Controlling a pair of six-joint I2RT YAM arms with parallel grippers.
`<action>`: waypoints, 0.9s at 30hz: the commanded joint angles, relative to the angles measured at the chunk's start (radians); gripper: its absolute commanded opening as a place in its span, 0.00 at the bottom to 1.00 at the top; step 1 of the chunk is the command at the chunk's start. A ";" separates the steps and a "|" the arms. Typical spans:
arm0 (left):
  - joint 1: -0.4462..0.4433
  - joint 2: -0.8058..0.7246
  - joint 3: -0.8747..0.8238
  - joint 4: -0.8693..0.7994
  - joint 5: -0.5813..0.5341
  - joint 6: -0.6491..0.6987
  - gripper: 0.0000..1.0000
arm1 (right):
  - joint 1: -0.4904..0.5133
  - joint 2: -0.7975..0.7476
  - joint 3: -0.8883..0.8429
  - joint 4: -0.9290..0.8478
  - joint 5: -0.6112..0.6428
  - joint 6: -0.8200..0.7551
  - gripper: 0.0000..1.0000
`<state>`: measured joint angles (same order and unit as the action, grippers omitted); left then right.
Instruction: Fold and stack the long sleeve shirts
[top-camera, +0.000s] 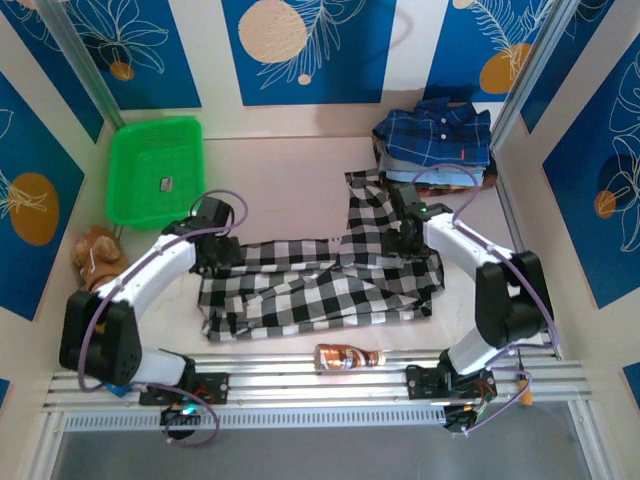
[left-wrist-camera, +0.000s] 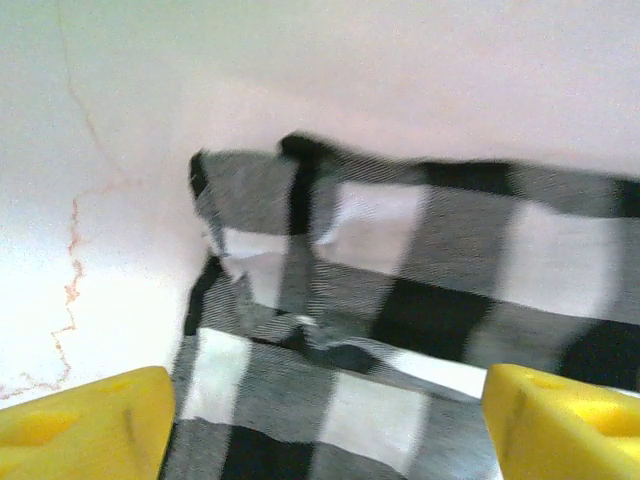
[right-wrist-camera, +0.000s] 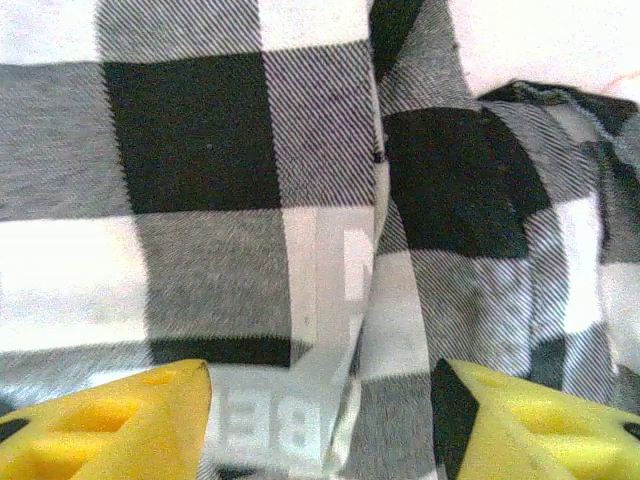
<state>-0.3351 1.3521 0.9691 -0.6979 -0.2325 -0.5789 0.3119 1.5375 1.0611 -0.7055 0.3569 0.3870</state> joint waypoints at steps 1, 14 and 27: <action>-0.052 -0.069 0.069 -0.048 0.014 -0.044 0.84 | -0.009 -0.071 0.124 -0.064 -0.051 -0.014 0.72; -0.162 0.309 0.290 0.239 0.355 -0.023 0.89 | 0.026 0.468 0.866 -0.217 -0.082 -0.003 0.72; -0.169 0.476 0.161 0.329 0.340 -0.146 0.87 | 0.080 0.928 1.284 -0.299 0.084 0.070 0.69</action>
<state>-0.5007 1.8084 1.1721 -0.3958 0.1078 -0.6991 0.3927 2.4161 2.2990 -0.9771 0.3820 0.4206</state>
